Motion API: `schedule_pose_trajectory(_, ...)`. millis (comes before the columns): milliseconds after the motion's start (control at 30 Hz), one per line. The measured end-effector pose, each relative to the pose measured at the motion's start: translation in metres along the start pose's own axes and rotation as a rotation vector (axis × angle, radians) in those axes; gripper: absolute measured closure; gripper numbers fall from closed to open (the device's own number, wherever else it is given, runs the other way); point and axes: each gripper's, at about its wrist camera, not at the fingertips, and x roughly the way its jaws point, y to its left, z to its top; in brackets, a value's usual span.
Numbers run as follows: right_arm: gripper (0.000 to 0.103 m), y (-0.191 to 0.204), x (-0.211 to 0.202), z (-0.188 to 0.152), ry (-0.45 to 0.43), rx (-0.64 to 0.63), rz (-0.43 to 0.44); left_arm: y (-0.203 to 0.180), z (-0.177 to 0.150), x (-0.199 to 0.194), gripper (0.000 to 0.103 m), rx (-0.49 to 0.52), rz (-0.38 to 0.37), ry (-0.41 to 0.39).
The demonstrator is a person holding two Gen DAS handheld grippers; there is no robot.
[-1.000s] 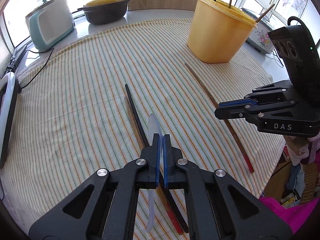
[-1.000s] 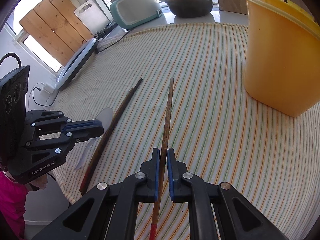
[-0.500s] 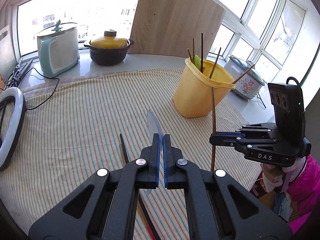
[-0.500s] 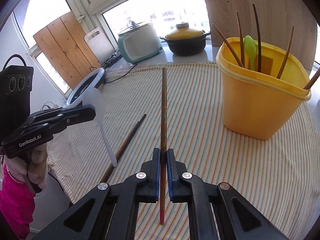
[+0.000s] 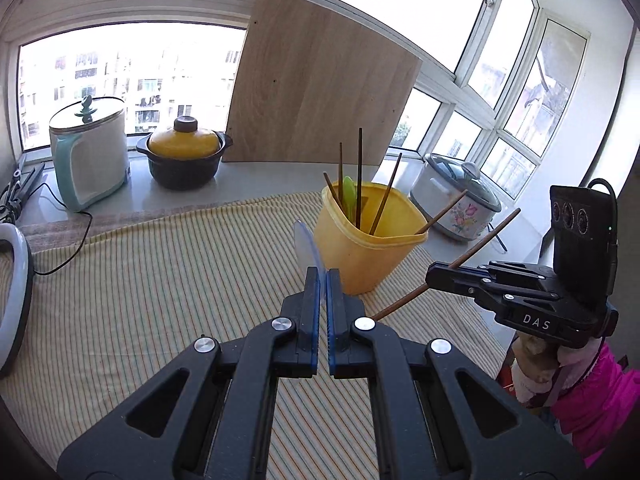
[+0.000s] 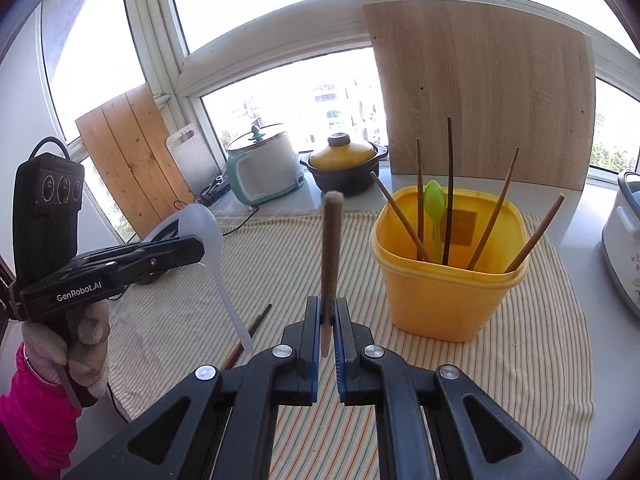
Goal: Organize utensils
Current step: 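Lift the clear spoon and chopstick and carry them over the yellow container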
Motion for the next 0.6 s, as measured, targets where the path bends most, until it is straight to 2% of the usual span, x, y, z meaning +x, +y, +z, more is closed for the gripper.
schedule_pose_trajectory(267,0.099,-0.017,-0.029,0.021,-0.091,0.026,-0.018,-0.023,0.027,0.001,0.103,0.031,-0.033,-0.058)
schedule_pose_trajectory(600,0.099,-0.036,-0.055,0.039,-0.181,0.073,-0.038,-0.044,0.059,0.018,0.103,0.041,-0.05,-0.094)
